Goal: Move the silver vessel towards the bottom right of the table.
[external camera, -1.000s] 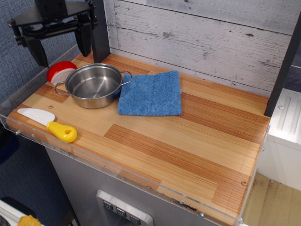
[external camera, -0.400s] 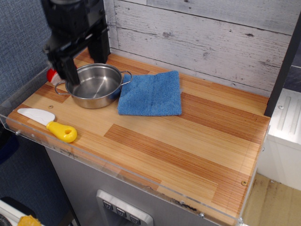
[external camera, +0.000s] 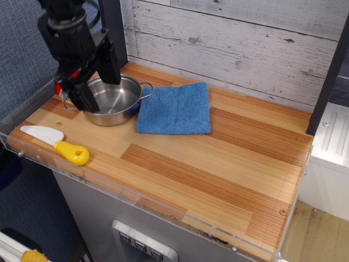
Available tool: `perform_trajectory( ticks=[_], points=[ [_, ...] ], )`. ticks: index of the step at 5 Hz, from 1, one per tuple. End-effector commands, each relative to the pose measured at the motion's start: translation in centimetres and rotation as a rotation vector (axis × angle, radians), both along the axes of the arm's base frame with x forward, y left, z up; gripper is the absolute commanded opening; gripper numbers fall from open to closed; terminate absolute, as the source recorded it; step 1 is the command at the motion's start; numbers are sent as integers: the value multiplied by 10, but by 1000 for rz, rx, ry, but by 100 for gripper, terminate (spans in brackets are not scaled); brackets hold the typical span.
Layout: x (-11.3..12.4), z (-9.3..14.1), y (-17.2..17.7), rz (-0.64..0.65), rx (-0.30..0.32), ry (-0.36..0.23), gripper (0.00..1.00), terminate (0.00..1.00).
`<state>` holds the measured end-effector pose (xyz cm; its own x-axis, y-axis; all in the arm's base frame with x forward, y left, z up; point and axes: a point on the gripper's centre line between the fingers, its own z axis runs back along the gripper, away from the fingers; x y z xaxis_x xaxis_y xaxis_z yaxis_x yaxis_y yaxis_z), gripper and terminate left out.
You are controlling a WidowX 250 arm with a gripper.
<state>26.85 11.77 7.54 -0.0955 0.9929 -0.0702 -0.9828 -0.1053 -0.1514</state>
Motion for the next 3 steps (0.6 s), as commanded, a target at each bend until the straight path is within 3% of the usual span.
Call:
perform_trajectory(
  ticks=[1,3],
  points=[
    [9,-10,11,61,-22,-9,100,0],
    [22,-30,22,60,31,-2,100,0]
  ],
)
